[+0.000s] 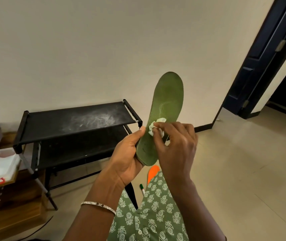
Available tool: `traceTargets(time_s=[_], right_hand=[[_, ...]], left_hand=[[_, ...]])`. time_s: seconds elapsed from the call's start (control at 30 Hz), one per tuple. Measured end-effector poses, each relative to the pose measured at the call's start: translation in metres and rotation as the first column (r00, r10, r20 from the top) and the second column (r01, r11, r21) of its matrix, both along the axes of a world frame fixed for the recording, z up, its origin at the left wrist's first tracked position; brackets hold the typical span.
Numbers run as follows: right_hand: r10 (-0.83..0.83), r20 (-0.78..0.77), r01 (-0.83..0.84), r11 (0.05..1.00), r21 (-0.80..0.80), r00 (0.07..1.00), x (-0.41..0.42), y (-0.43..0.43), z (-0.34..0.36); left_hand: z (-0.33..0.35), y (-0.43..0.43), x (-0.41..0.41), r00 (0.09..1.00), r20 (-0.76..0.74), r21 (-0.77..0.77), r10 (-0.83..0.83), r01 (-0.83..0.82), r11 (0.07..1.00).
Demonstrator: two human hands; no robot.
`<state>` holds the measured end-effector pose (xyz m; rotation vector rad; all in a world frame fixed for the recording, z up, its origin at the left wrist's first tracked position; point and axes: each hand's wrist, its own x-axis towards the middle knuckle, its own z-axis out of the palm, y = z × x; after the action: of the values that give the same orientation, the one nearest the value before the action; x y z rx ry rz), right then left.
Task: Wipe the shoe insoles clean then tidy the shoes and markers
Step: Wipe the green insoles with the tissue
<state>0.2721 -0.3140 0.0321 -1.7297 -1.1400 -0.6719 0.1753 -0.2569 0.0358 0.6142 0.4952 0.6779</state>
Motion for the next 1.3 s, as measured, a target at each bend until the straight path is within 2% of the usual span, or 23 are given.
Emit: traceTargets(time_s=[0.1,0.3,0.43,0.57,0.8,0.9,1.07,1.3], right_hand=[[0.010,-0.033,-0.010,1.000,0.001,0.999,-0.001,0.002,-0.002],[0.058,0.032,-0.056,0.998,-0.040,0.998,-0.031,-0.014,-0.025],[-0.005,0.045,0.005,1.000,0.010,0.999,-0.016,-0.008,-0.013],[-0.048,-0.016,0.049,0.997,0.051,0.999,-0.004,0.004,-0.003],[0.063,0.015,-0.063,0.998,0.007,0.998,-0.036,-0.009,-0.024],[0.019,0.035,-0.019,1.000,-0.003,0.999,-0.025,-0.006,-0.017],[-0.046,-0.049,0.048,0.998,0.039,0.998,-0.004,0.006,0.000],[0.076,0.002,-0.076,0.997,0.018,0.997,-0.039,-0.010,-0.027]], left_hand=[[0.002,-0.002,-0.001,1.000,0.001,0.016,-0.020,0.020,1.000],[0.000,0.003,-0.001,0.999,0.032,-0.038,-0.015,0.017,0.999],[0.002,0.000,0.001,0.999,0.028,-0.032,-0.020,0.021,0.999],[-0.002,0.001,0.002,1.000,0.009,0.015,-0.028,0.028,1.000],[-0.003,0.005,-0.003,0.999,0.040,-0.005,-0.035,0.035,0.999],[-0.003,0.005,-0.002,0.999,0.044,-0.019,-0.022,0.023,1.000],[-0.001,0.000,-0.001,1.000,0.007,0.034,-0.023,0.023,0.999],[-0.002,0.006,-0.005,0.997,0.064,-0.041,-0.033,0.036,0.999]])
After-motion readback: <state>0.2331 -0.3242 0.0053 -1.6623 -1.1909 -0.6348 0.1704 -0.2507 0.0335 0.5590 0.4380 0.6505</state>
